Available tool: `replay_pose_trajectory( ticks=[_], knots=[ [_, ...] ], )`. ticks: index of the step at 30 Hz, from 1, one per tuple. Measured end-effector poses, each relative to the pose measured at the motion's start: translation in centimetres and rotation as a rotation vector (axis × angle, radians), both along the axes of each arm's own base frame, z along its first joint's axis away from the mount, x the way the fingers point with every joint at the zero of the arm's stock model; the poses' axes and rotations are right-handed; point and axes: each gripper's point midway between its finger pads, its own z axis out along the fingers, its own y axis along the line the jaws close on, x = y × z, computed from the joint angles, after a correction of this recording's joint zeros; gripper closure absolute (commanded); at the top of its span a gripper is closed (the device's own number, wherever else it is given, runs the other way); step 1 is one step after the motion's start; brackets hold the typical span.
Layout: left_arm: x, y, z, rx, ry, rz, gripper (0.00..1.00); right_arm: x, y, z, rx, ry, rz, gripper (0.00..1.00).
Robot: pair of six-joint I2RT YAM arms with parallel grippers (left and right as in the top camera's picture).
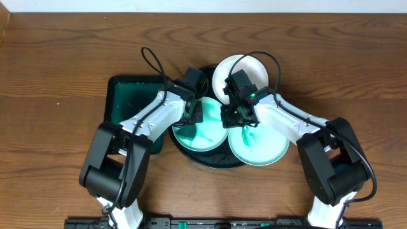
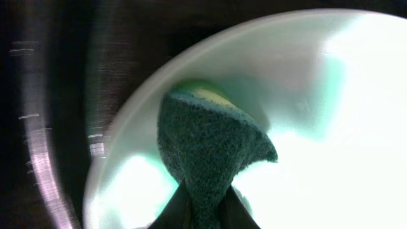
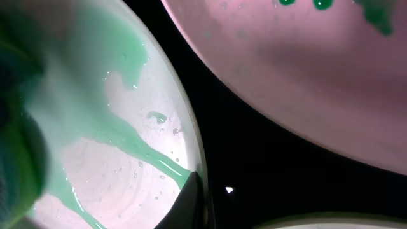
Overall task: Clean dirty plates on tray and stack at the side
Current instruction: 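Scrub the held plate with the sponge in the left gripper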
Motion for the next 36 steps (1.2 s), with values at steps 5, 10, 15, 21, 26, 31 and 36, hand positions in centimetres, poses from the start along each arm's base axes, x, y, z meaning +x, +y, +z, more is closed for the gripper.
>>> replay_pose_trajectory(
  ticks=[5,10,15,21,26,31,36],
  knots=[
    [-0.6,-4.7,0.5,-0.182,0.006,-0.114,0.93,0.0,-0.1,0.0,-0.003,0.001,-0.001,0.99],
    [-2.1,-7.8,0.8,-0.287,0.031,-0.169,0.93,-0.2,-0.3,0.1,-0.004,0.011,-0.006,0.99],
    [-1.2,-7.2,0.7,-0.29,0.02,-0.096,0.93,-0.2,-0.4,0.0,-0.009,0.013,-0.005,0.99],
    [1.4,-1.5,0.2,-0.155,-0.021,0.103,0.94,-0.3,-0.4,0.0,-0.009,0.014,-0.005,0.99],
    [2.0,2.1,0.3,-0.041,-0.041,0.186,0.93,-0.2,-0.4,0.0,-0.008,0.014,-0.005,0.99],
    [1.4,3.0,0.3,0.016,-0.029,0.191,0.93,-0.2,-0.4,0.0,-0.008,0.013,-0.005,0.99],
    [0.4,1.3,0.3,-0.031,0.011,0.087,0.93,-0.2,-0.4,0.0,-0.009,0.013,-0.005,0.99]
  ],
)
